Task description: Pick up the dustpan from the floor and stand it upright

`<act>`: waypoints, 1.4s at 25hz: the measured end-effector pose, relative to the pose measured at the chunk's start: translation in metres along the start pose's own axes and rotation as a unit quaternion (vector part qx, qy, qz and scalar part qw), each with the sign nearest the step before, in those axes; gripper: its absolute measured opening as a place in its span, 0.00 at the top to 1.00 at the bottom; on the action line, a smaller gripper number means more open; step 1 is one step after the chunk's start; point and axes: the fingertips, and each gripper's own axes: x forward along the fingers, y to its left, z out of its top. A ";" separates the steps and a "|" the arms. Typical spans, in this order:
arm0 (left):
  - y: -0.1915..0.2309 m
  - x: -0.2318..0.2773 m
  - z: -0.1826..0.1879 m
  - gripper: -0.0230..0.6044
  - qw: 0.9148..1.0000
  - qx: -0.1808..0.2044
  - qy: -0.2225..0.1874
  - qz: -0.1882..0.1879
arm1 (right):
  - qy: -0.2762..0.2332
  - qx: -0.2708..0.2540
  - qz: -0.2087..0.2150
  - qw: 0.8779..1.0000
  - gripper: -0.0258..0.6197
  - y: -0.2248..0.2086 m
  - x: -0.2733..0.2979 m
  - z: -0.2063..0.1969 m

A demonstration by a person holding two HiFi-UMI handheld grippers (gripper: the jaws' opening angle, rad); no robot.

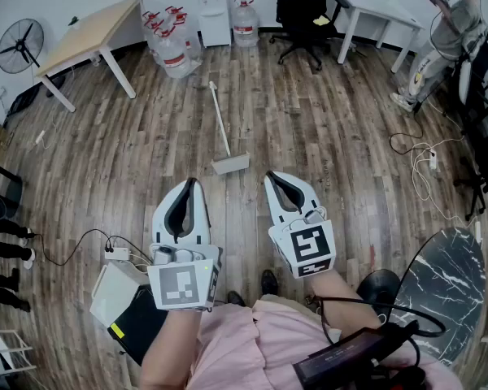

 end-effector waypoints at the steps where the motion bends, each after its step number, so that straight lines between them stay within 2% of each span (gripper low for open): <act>1: -0.004 0.003 0.000 0.94 1.000 0.001 0.001 0.000 | 0.001 0.002 0.004 1.000 0.96 -0.004 0.000 -0.004; 13: -0.028 0.038 -0.011 0.94 1.000 0.003 0.008 0.018 | -0.012 0.013 0.043 0.999 0.95 -0.036 0.019 -0.022; 15: -0.023 0.042 -0.016 0.94 1.000 0.005 0.014 0.020 | -0.007 0.023 0.055 0.998 0.70 -0.035 0.031 -0.025; 16: -0.018 0.043 -0.019 0.94 1.000 0.004 0.017 0.024 | -0.004 0.023 0.056 0.998 0.69 -0.035 0.037 -0.026; 21: 0.025 0.057 -0.041 0.94 0.998 -0.003 0.032 0.046 | 0.006 0.018 0.052 0.998 0.62 -0.030 0.079 -0.034; 26: 0.080 0.099 -0.067 0.94 0.998 -0.009 0.041 0.050 | 0.014 0.013 0.038 0.999 0.61 -0.031 0.146 -0.040; 30: 0.138 0.139 -0.081 0.94 0.997 -0.028 0.050 0.046 | 0.021 0.006 0.028 0.999 0.61 -0.021 0.216 -0.031; 35: 0.216 0.184 -0.085 0.94 0.998 -0.034 0.040 0.041 | 0.019 -0.005 0.021 1.000 0.63 -0.004 0.298 -0.008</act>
